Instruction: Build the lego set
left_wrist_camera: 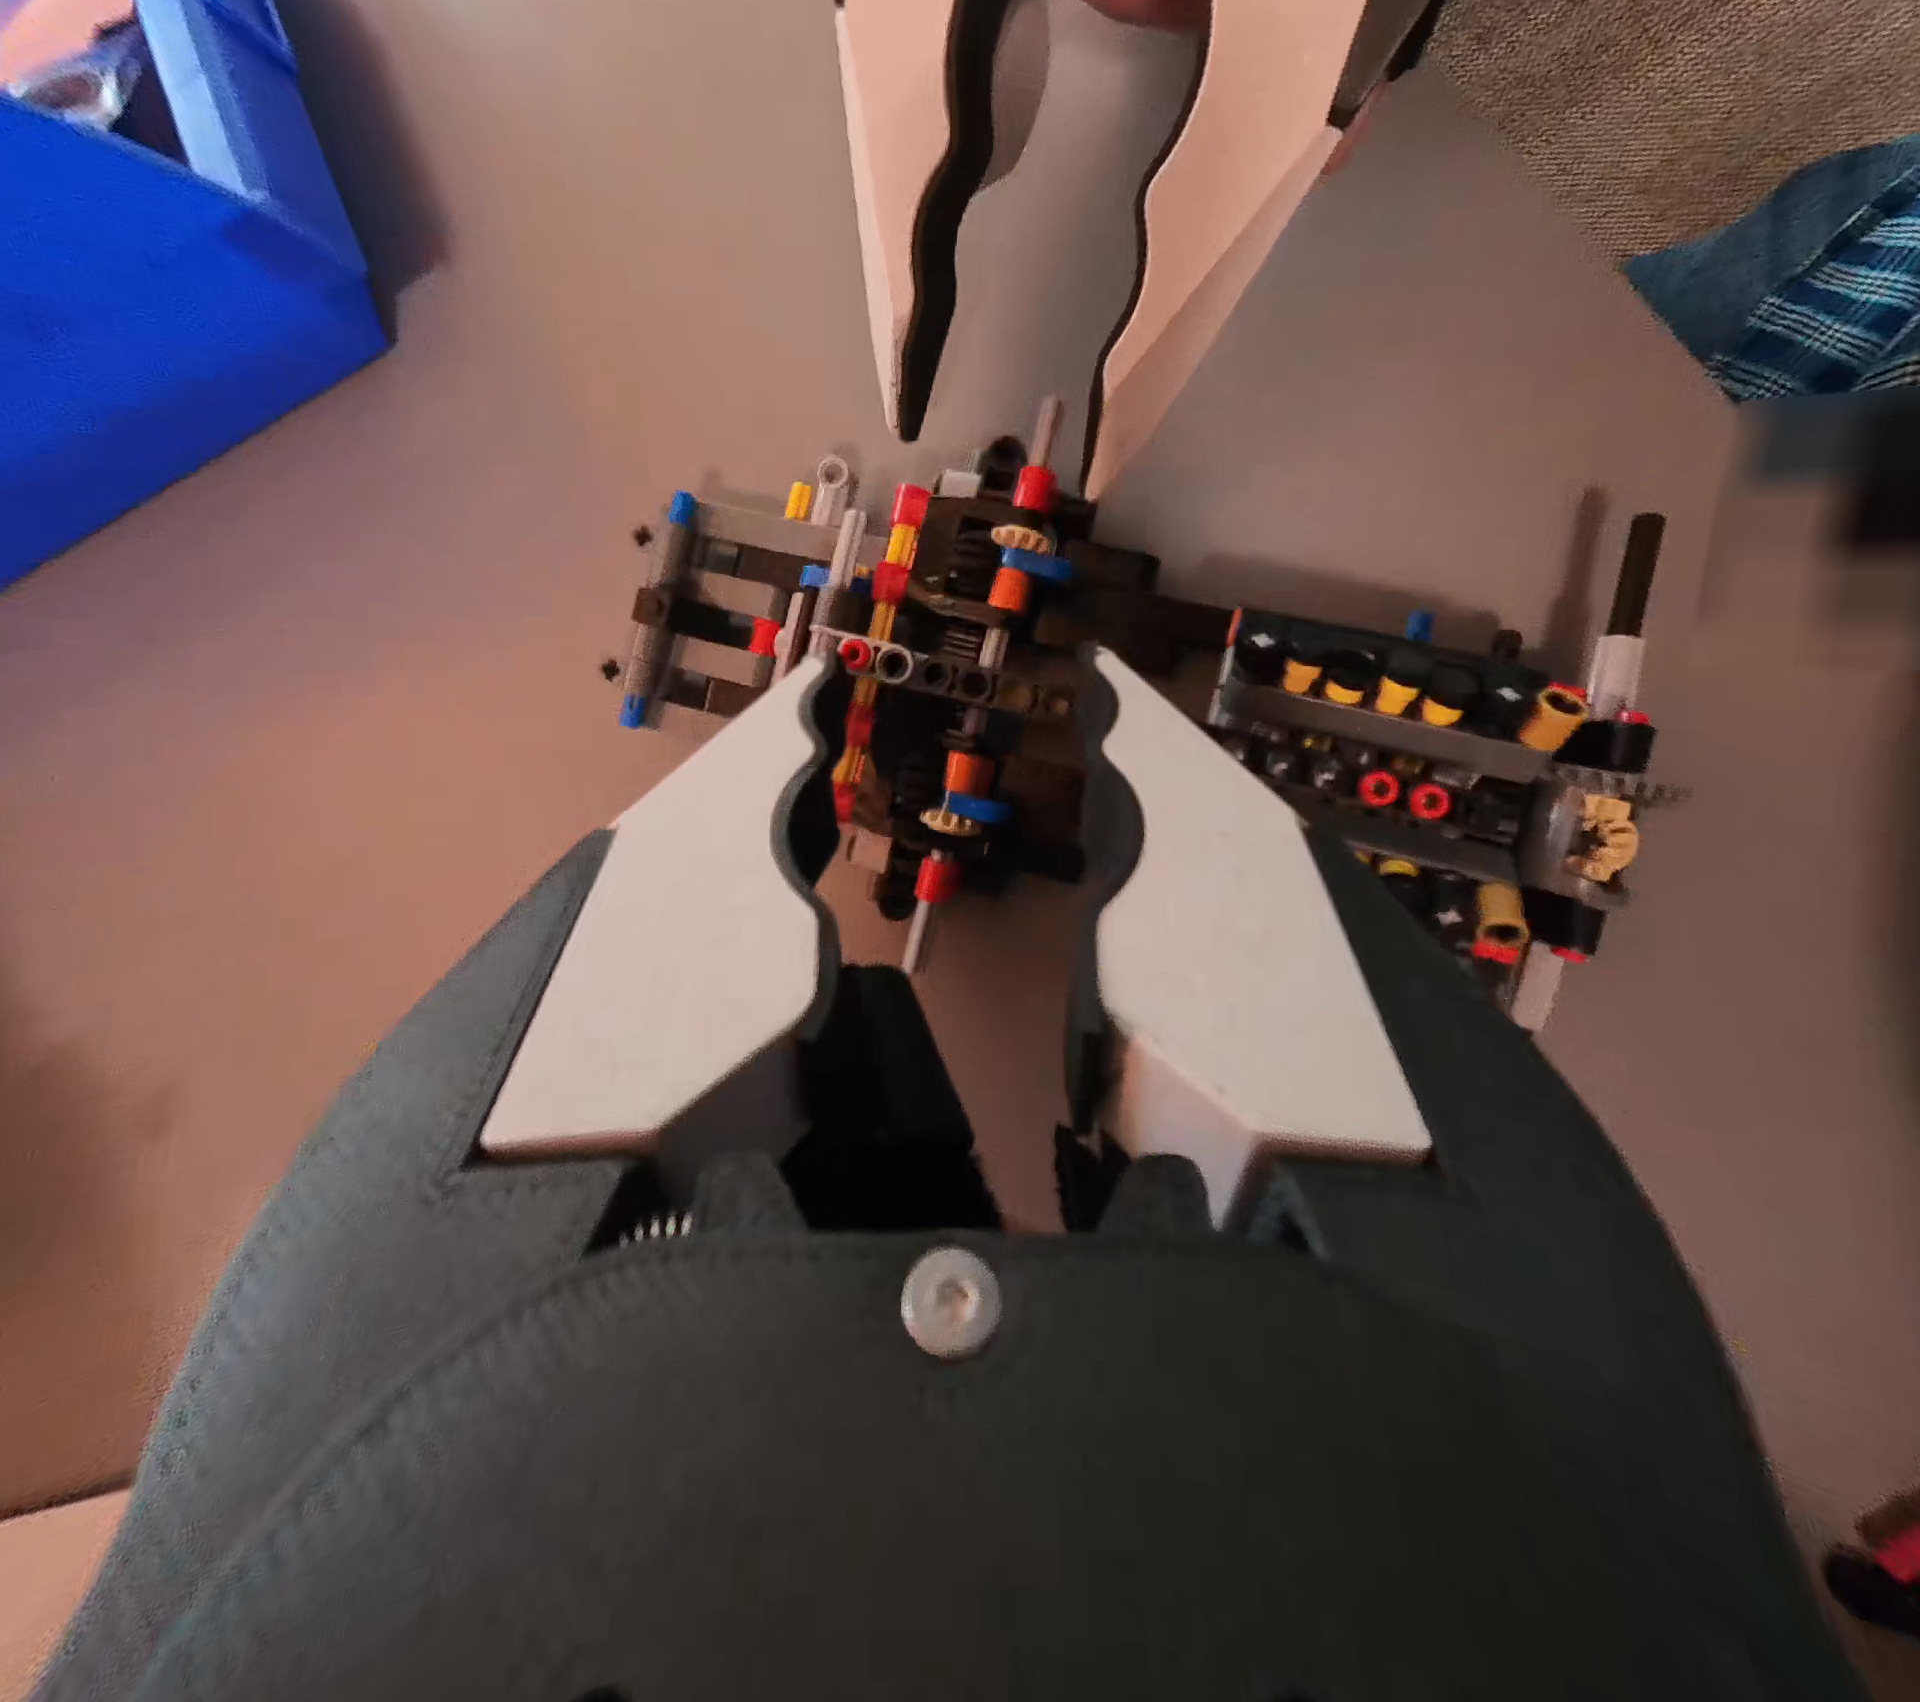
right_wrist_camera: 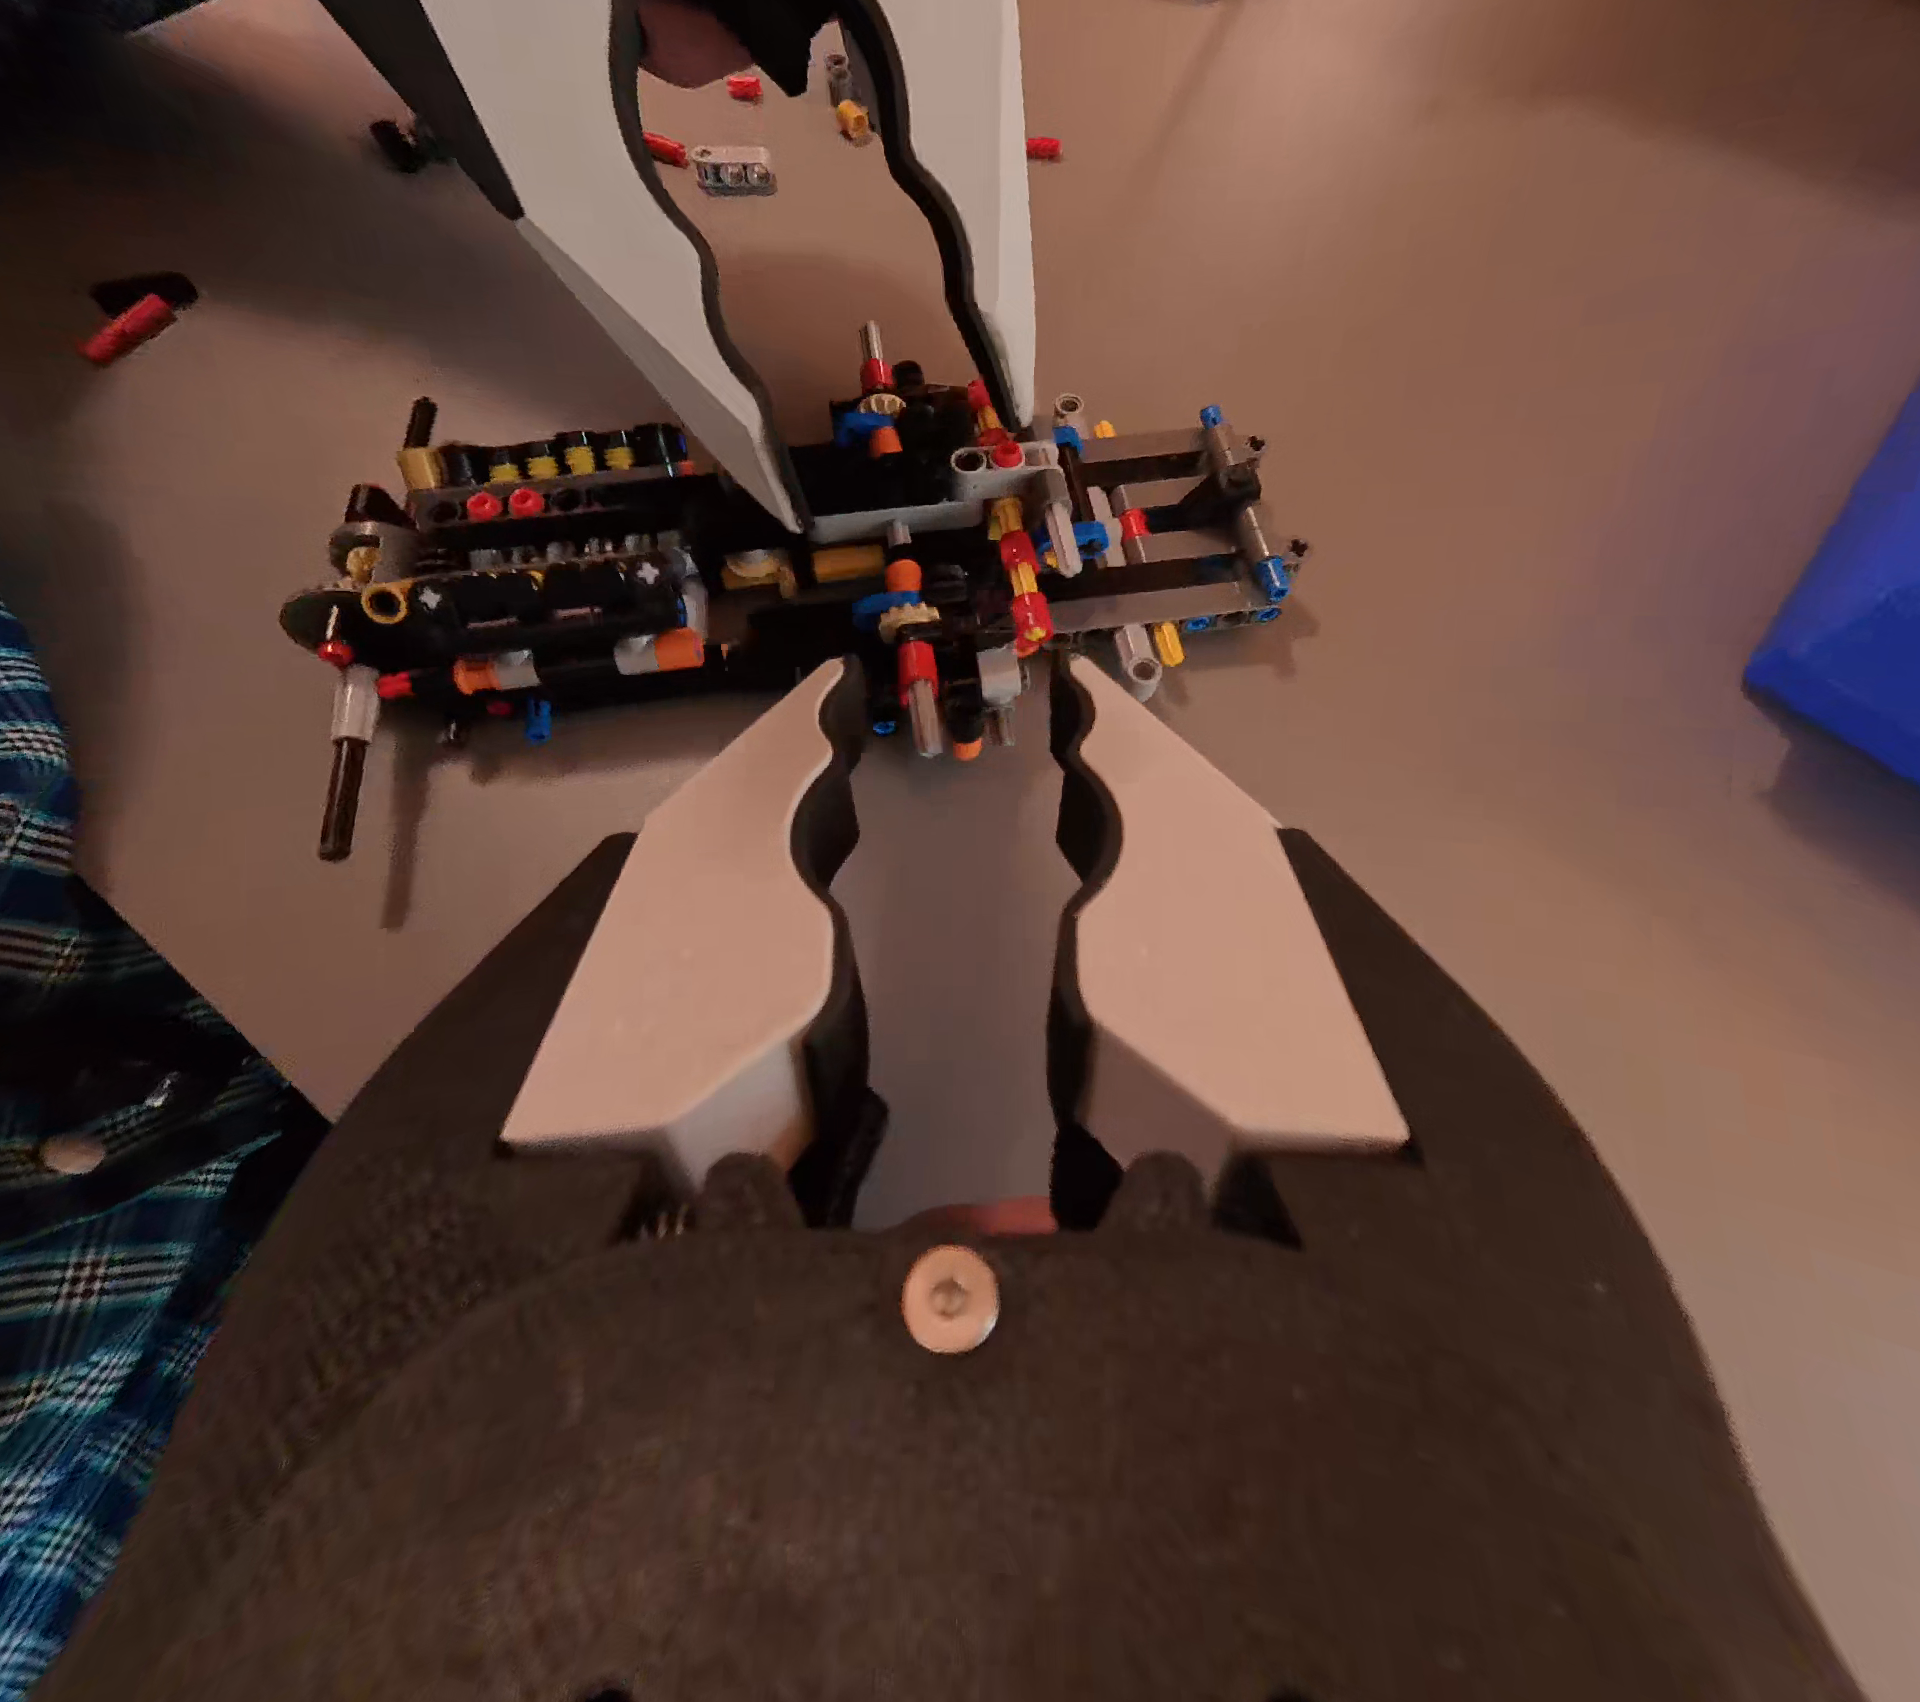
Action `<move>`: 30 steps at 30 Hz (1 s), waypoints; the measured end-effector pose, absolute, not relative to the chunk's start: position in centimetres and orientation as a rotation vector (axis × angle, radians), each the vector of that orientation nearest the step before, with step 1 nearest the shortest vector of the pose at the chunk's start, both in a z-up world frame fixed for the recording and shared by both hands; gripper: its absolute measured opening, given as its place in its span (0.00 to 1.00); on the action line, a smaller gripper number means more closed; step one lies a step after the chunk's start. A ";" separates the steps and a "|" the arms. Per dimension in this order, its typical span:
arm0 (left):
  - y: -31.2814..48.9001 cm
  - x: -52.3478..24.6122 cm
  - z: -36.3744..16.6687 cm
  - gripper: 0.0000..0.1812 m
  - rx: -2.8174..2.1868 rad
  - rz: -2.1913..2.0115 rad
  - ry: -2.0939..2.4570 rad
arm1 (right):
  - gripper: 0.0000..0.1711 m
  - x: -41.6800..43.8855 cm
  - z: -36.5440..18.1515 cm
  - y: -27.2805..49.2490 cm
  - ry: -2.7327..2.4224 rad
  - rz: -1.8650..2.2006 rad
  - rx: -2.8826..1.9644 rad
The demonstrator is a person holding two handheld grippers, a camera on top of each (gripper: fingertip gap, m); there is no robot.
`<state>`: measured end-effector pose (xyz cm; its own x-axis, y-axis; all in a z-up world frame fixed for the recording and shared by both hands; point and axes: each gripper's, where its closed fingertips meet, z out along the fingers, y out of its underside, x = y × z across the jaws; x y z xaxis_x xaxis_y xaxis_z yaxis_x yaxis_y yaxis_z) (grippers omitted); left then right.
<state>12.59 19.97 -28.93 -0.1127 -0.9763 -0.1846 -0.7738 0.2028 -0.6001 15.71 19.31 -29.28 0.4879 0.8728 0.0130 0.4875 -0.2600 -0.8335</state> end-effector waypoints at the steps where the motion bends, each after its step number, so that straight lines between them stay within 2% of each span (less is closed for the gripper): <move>1: 20.1 12.6 -29.1 0.24 -1.634 -0.481 1.937 | 0.19 15.6 -29.4 19.4 -1.137 0.607 -1.914; 4: 20.0 12.3 -29.4 0.26 -1.658 -0.481 1.952 | 0.18 15.2 -29.6 19.5 -1.159 0.609 -1.908; 30: 20.3 12.9 -29.9 0.20 -1.667 -0.568 1.707 | 0.13 14.7 -29.5 19.1 -1.137 0.561 -1.899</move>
<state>12.89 20.34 -29.92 0.0467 -0.9854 -0.1639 -0.6908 0.0866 -0.7178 14.67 19.05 -29.53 0.4902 0.8707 0.0383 0.4987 -0.2442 -0.8316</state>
